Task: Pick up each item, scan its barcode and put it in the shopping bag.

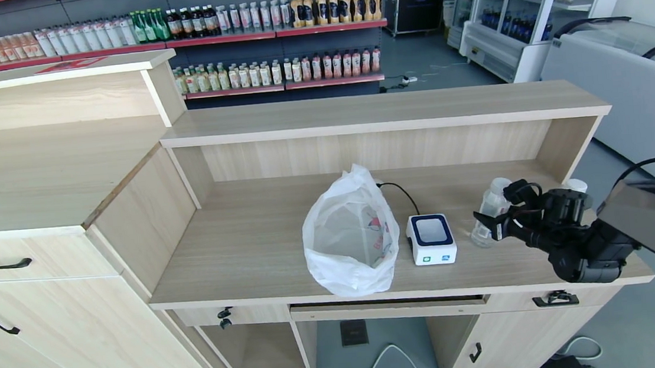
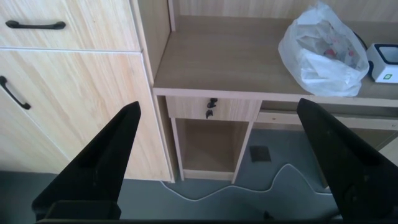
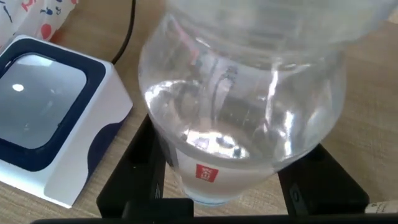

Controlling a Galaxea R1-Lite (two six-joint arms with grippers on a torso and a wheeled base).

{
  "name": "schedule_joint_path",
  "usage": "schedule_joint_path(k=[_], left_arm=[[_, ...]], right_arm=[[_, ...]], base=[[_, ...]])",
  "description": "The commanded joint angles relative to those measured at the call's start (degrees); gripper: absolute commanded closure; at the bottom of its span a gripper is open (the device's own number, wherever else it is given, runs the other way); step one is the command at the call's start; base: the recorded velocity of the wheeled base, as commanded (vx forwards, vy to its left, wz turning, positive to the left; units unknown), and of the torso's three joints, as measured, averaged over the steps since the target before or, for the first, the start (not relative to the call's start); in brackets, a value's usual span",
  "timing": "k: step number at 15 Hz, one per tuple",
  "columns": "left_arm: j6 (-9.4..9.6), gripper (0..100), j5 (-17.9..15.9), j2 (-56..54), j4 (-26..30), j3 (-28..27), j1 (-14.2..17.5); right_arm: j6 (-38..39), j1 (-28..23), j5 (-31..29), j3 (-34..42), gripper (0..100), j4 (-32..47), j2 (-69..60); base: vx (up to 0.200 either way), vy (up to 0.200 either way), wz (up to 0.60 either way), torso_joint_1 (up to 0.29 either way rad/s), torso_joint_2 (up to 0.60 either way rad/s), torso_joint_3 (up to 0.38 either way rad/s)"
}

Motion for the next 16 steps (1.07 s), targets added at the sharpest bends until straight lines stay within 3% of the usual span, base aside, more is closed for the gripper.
schedule_joint_path(k=[1,5,8,11,16], left_arm=[[-0.02,0,0.0,-0.02,0.0,0.0,0.01],[-0.02,0,0.0,-0.02,0.0,0.0,0.01],[-0.02,0,0.0,-0.02,0.0,0.0,0.01],[-0.02,0,0.0,-0.02,0.0,0.0,0.01],[-0.02,0,0.0,-0.02,0.0,0.0,0.01]], right_arm=[[0.45,0.28,-3.94,0.77,100,0.09,-1.66],[12.14,0.89,-2.71,8.15,100,6.41,-17.3],[23.91,0.72,4.5,12.37,100,19.86,-37.61],[26.81,-0.07,14.78,13.78,100,30.76,-48.59],[32.0,0.98,29.98,20.72,100,36.12,-61.69]], base=[[0.0,0.0,0.0,0.0,0.0,0.0],[0.0,0.0,0.0,0.0,0.0,0.0],[0.0,0.0,0.0,0.0,0.0,0.0],[0.0,0.0,0.0,0.0,0.0,0.0],[0.0,0.0,0.0,0.0,0.0,0.0]])
